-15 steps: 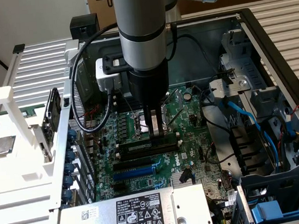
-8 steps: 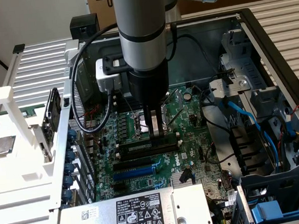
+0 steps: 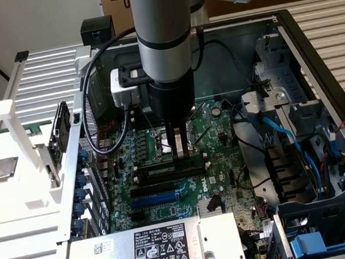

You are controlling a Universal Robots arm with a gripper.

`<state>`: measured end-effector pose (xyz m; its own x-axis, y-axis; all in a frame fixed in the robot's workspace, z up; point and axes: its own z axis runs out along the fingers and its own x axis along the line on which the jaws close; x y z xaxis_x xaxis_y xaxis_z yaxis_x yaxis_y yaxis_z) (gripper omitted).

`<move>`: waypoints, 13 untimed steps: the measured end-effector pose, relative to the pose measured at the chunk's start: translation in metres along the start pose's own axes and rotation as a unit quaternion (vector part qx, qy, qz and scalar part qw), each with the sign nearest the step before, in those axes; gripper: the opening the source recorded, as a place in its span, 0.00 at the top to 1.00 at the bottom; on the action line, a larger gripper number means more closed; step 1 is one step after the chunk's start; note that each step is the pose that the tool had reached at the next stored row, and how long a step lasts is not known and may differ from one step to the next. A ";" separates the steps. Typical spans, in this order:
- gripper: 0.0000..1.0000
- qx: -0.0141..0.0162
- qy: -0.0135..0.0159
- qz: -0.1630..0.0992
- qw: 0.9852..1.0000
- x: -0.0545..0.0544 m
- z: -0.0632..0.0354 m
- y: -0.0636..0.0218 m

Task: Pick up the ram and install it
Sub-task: 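Insert the ram into the slot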

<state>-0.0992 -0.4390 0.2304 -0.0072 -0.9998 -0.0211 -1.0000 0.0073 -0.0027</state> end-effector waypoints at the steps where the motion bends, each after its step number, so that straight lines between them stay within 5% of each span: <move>1: 0.87 0.000 0.000 0.000 1.000 0.000 0.0001 0.0000; 13: 0.87 0.000 0.001 -0.005 1.000 0.000 0.0011 0.0022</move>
<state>-0.1015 -0.4390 0.2292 0.0029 -0.9998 -0.0187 -1.0000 -0.0028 -0.0032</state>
